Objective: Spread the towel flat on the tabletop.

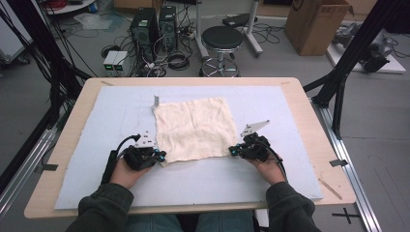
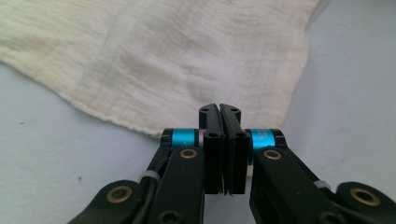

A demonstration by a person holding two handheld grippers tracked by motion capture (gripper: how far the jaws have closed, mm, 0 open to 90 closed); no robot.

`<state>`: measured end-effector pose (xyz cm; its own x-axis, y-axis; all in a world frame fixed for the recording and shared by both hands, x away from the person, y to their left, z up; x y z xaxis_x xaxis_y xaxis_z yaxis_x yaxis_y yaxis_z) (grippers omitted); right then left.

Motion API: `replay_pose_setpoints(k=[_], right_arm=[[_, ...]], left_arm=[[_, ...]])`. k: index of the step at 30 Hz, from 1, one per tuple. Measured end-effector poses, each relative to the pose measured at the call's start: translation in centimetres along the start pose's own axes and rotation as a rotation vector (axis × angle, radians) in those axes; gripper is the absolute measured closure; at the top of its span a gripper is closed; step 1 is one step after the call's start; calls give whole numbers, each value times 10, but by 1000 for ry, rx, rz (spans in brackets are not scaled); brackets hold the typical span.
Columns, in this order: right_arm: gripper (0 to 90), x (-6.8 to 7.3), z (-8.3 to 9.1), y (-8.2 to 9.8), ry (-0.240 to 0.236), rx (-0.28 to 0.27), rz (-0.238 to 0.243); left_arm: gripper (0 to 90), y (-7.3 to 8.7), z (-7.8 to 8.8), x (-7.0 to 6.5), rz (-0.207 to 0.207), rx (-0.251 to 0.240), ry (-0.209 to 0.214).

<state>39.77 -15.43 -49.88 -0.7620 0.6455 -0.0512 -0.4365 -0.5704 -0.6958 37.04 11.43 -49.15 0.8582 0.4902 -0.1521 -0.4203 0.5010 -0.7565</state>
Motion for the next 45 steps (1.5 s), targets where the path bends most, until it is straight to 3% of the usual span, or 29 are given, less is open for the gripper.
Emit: replay_pose_setpoints(k=[10, 21, 45], right_arm=[[874, 24, 3, 0, -30, 7, 41], [874, 44, 2, 4, -65, 26, 47], [874, 57, 4, 7, -85, 17, 51]], left_arm=[[877, 6, 15, 5, 14, -9, -20], [878, 18, 23, 5, 34, -15, -26], [878, 28, 33, -2, 33, -35, -29]])
Point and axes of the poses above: each handheld gripper's, and its own axes: z roughly backward along the jaws, y roughly out of its underside, x roughly to its left, the point moved 10 cm from there along -z, roughly forward along the jaws, and after that the axes turned 13 degrees about y, right-handed, at the moved point
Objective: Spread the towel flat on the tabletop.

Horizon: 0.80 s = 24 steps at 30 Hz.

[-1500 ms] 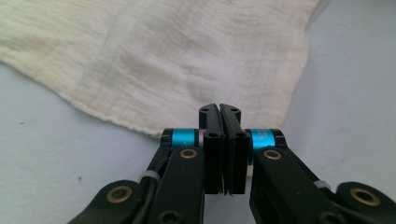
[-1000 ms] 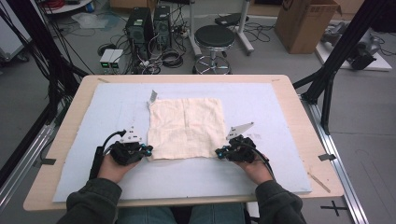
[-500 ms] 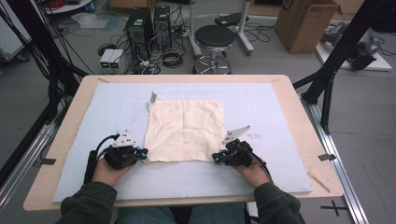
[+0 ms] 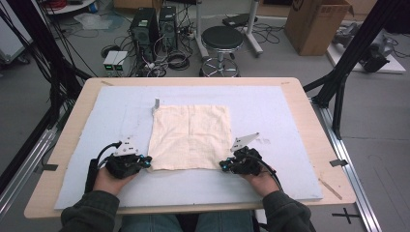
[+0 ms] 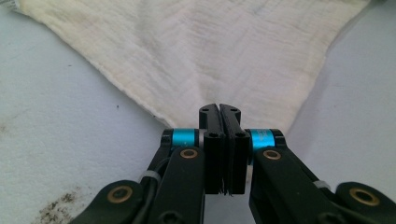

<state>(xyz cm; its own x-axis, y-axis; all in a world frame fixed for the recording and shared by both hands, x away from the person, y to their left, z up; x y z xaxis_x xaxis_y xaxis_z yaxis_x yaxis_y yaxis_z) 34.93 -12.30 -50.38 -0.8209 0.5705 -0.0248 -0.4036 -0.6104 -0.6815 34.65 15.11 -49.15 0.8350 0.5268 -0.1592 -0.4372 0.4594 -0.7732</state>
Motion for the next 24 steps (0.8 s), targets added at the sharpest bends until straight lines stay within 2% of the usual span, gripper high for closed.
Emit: replay_pose_setpoints(k=[24], right_arm=[[873, 4, 8, 8, 7, -7, -4]], left_arm=[[878, 2, 3, -11, -29, -12, 14]])
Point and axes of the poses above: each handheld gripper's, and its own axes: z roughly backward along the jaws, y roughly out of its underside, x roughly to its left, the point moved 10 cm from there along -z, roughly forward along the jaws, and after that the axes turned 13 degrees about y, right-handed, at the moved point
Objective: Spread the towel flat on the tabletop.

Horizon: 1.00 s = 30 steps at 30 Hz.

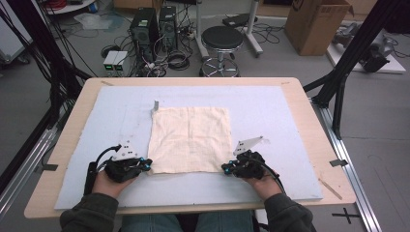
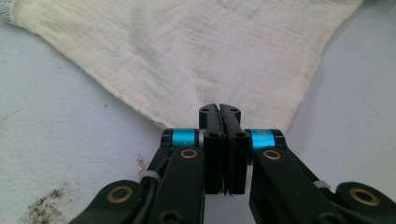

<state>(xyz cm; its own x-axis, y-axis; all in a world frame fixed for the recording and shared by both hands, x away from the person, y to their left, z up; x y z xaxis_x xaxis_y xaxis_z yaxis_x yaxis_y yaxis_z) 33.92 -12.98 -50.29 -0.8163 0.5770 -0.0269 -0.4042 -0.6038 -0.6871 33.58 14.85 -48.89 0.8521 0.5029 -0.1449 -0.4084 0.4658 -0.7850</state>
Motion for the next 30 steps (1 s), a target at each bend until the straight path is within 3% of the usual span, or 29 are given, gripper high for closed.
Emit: replay_pose_setpoints(k=[20, 26, 30], right_arm=[[867, 3, 4, 3, -4, -4, -10], [723, 2, 6, -1, -14, -40, -28], [661, -3, 9, -4, -15, -72, -50]], left_arm=[[874, 3, 0, -5, -11, 6, 1], [713, 2, 2, -2, 15, -9, 4], [677, 0, 3, 1, 31, -26, 0]])
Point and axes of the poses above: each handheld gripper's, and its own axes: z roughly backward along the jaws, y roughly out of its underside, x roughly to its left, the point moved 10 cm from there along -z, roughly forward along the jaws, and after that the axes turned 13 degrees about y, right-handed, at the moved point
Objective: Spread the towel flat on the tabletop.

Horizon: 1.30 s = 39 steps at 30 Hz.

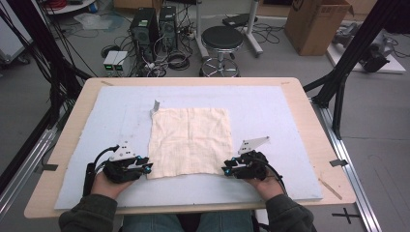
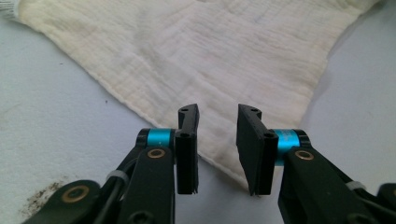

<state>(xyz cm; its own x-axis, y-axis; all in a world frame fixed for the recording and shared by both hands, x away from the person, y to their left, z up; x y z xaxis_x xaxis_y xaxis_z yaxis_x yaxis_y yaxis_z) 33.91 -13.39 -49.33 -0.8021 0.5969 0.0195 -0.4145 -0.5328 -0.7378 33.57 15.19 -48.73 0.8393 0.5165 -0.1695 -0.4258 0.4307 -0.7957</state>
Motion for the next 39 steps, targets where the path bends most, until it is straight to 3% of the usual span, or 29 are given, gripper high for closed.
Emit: replay_pose_setpoints(k=[18, 30, 39], right_arm=[[385, -16, 4, -15, 41, -103, -47], [217, -30, 4, -17, 100, -122, -103], [203, -31, 3, -18, 111, -131, -92]], left_arm=[[577, -9, 9, 3, 20, -65, 12], [483, -12, 10, 1, 30, -81, 23], [409, -15, 11, 1, 29, -92, 20]])
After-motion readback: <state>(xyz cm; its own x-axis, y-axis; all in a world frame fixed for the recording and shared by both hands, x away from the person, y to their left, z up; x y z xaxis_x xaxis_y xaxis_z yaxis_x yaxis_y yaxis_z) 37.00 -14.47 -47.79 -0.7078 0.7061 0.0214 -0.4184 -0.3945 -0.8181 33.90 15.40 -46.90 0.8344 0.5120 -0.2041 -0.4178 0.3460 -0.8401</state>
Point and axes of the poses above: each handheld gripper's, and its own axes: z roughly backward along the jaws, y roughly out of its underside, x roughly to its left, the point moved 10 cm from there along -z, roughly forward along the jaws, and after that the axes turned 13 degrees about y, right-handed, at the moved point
